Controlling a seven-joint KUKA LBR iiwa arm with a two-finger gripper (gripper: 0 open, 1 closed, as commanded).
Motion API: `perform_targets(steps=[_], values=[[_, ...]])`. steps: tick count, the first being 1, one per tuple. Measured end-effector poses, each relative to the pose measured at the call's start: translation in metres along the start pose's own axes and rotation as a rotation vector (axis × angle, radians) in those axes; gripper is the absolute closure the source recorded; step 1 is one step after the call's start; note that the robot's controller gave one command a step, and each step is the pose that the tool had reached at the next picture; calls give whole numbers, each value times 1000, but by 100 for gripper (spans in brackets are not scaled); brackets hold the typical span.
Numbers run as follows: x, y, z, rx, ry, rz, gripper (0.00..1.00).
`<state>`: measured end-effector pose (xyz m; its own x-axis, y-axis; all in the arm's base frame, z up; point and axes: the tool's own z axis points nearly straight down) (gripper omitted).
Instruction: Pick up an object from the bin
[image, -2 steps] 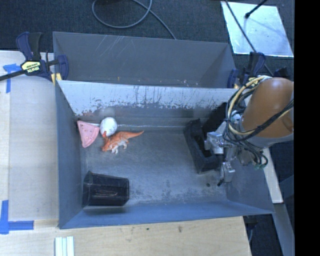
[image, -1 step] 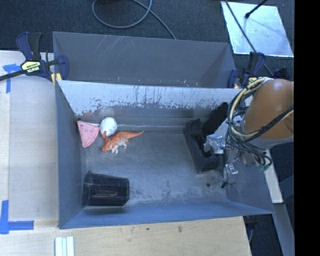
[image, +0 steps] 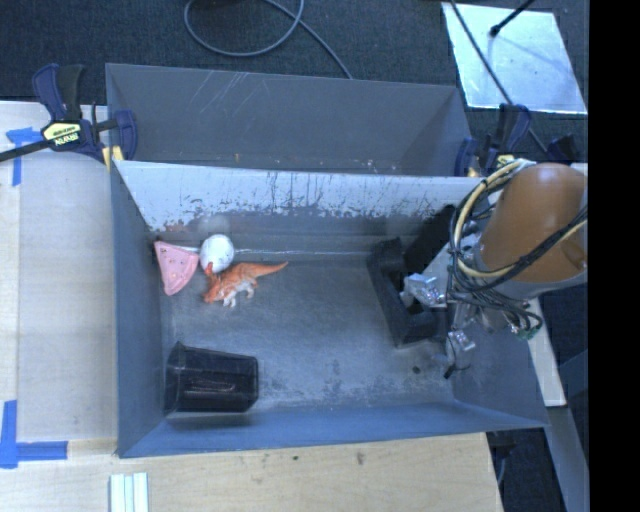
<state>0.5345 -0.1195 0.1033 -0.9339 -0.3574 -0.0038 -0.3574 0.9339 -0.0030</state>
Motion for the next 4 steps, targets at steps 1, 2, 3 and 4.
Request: perform_targets(steps=[1,2,3,4], values=[[-1,-7,21,11,-14,-148,0],[-16,-8,16,8,-10,-209,100],[-16,-8,16,8,-10,-210,100],[-19,-6,-16,2,-4,-198,100]])
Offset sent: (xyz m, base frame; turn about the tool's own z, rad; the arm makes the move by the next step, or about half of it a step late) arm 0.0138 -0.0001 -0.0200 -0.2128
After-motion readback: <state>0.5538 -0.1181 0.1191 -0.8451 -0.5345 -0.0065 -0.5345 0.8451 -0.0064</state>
